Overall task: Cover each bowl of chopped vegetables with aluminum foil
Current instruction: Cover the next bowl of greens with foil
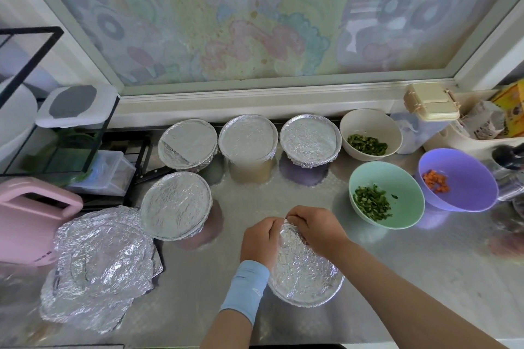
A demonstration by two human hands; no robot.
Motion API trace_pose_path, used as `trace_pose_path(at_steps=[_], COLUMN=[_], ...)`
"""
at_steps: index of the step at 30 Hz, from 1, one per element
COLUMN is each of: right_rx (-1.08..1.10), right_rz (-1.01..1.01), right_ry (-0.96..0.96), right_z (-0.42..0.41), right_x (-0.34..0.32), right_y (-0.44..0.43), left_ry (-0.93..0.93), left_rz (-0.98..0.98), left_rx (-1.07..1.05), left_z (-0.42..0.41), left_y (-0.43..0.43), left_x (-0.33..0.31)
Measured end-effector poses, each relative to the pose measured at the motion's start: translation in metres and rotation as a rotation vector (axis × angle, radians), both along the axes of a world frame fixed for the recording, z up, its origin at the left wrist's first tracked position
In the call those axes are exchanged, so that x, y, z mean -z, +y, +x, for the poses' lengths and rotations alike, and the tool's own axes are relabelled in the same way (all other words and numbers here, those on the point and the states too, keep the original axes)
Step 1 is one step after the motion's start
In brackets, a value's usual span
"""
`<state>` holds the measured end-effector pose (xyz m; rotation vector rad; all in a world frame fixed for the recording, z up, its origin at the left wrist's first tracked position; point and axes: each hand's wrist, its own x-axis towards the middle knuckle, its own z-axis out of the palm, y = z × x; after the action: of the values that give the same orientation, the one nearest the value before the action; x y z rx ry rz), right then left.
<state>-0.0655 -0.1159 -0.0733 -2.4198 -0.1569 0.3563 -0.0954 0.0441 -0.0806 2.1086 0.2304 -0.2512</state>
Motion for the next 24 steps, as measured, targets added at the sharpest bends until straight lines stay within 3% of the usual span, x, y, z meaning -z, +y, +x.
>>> trace_pose_path(at_steps=[11, 16, 24], right_rx=[-0.011, 0.232, 0.416], right_rz=[0.016, 0.022, 0.290], right_ry=[0.027, 0.066, 0.214], right_z=[-0.001, -0.013, -0.024], right_x=[-0.013, -0.006, 0.001], right_y=[0.001, -0.009, -0.017], left_ry=[0.059, -0.015, 0.053], left_rz=[0.031, -0.025, -0.161], left_rx=[-0.012, 0.018, -0.007], left_z=[0.001, 0.006, 0.005], left_y=[0.001, -0.007, -0.011], left_x=[-0.001, -0.007, -0.003])
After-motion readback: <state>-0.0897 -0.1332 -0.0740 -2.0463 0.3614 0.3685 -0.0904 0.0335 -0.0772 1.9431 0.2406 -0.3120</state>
